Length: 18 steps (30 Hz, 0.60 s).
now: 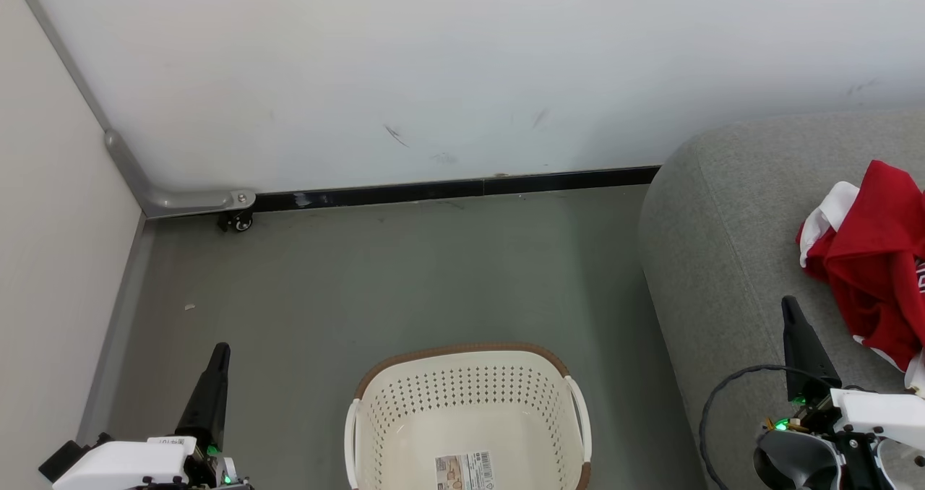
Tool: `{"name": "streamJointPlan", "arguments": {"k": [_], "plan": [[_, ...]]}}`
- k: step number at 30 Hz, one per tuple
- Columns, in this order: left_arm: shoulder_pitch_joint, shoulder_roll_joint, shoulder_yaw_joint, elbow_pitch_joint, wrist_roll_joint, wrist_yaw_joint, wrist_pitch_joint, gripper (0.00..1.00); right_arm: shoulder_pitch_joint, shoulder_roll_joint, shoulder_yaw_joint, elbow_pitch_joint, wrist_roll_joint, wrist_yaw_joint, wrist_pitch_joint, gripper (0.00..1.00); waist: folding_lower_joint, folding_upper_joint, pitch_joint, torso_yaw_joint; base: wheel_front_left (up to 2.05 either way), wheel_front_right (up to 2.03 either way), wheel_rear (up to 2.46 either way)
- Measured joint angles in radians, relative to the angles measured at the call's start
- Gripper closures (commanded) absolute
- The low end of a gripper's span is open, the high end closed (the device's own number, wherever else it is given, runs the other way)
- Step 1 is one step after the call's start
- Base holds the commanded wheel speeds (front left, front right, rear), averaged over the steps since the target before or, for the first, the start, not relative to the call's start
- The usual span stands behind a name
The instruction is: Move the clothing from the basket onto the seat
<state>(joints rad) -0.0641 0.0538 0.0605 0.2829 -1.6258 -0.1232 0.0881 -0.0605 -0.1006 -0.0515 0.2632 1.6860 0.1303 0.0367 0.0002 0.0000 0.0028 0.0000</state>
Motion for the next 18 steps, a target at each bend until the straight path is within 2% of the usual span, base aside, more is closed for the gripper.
{"name": "streamJointPlan", "arguments": {"k": [18], "plan": [[0.0,0.0,0.001,0.0,0.0,0.0,0.001,1.0,0.0,0.001,-0.002,0.0,-0.005,0.0,0.0,1.0,0.0,0.0,0.0,0.0,0.0,0.0,0.0]]}}
